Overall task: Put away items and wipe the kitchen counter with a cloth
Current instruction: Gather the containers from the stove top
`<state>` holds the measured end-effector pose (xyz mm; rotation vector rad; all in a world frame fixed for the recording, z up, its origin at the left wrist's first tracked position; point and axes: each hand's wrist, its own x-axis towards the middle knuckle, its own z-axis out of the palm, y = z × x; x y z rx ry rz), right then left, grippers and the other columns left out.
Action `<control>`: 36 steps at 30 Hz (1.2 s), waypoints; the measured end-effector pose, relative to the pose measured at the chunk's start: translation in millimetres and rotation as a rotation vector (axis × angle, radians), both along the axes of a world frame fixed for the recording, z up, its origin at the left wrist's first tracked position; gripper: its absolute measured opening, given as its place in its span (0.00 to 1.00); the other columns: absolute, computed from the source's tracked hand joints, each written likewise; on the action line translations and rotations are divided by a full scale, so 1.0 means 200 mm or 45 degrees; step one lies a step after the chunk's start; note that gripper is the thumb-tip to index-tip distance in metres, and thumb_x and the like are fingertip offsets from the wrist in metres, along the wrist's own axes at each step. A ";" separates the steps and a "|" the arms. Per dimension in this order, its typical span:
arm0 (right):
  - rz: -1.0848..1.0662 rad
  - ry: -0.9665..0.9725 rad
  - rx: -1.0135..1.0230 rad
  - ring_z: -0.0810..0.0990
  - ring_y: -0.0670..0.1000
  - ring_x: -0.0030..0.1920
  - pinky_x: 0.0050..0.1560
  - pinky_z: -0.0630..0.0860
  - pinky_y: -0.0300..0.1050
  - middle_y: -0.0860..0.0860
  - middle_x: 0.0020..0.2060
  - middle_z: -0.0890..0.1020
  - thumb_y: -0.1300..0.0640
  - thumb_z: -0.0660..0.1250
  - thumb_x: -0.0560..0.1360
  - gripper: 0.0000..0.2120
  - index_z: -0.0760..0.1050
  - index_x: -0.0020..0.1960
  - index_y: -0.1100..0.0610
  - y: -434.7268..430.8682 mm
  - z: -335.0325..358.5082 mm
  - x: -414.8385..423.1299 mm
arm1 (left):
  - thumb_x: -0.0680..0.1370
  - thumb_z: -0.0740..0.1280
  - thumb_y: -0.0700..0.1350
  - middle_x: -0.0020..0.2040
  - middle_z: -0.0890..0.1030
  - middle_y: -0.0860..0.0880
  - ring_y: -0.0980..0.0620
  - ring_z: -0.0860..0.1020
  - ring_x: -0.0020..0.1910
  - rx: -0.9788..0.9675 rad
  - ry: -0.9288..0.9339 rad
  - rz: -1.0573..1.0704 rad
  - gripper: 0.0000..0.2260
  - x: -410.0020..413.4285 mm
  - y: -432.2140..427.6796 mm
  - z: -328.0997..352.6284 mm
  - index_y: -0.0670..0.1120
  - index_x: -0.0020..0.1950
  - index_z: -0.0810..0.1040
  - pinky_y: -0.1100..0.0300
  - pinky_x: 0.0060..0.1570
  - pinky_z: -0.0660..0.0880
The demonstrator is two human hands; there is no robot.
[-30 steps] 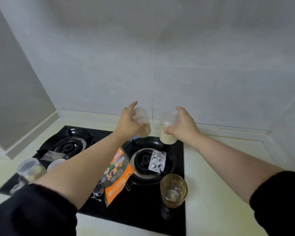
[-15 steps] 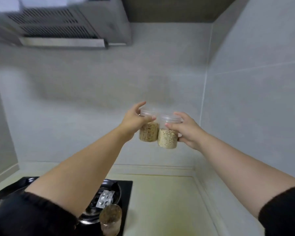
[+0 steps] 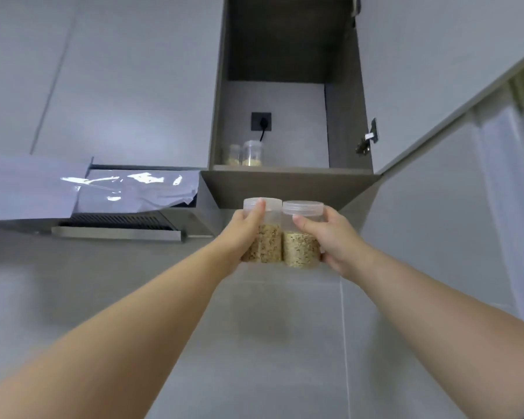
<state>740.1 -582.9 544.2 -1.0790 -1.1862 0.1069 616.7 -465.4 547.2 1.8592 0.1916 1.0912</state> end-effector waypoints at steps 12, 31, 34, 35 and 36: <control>-0.311 -0.327 0.259 0.72 0.54 0.62 0.63 0.72 0.54 0.52 0.60 0.72 0.67 0.69 0.73 0.31 0.58 0.69 0.53 0.14 0.63 -0.02 | 0.76 0.70 0.42 0.57 0.74 0.49 0.51 0.76 0.53 0.482 -0.321 0.010 0.24 -0.03 0.11 0.71 0.51 0.67 0.63 0.57 0.50 0.78; -1.331 -0.645 -0.116 0.76 0.53 0.41 0.38 0.68 0.44 0.51 0.40 0.77 0.36 0.59 0.75 0.24 0.74 0.53 0.57 0.79 1.05 0.35 | 0.80 0.51 0.60 0.60 0.75 0.45 0.47 0.77 0.51 0.979 -0.422 1.501 0.29 0.49 0.76 0.95 0.47 0.77 0.50 0.58 0.39 0.69; -1.517 -0.728 -0.299 0.74 0.55 0.44 0.43 0.66 0.46 0.52 0.44 0.76 0.37 0.51 0.78 0.23 0.73 0.51 0.55 0.84 1.06 0.34 | 0.80 0.52 0.55 0.61 0.74 0.44 0.46 0.73 0.55 1.013 -0.422 1.503 0.26 0.49 0.77 0.95 0.42 0.74 0.60 0.57 0.42 0.65; -1.511 -0.735 -0.336 0.75 0.56 0.47 0.46 0.67 0.47 0.52 0.47 0.77 0.37 0.50 0.79 0.24 0.73 0.53 0.55 0.84 1.07 0.34 | 0.80 0.52 0.53 0.61 0.73 0.44 0.47 0.72 0.55 1.014 -0.423 1.490 0.23 0.49 0.77 0.95 0.41 0.71 0.64 0.58 0.43 0.64; -1.502 -0.740 -0.367 0.76 0.56 0.49 0.48 0.67 0.47 0.53 0.50 0.77 0.37 0.50 0.79 0.25 0.74 0.55 0.55 0.84 1.08 0.34 | 0.79 0.54 0.52 0.60 0.71 0.45 0.48 0.70 0.55 1.005 -0.419 1.472 0.21 0.48 0.77 0.95 0.42 0.68 0.66 0.58 0.43 0.64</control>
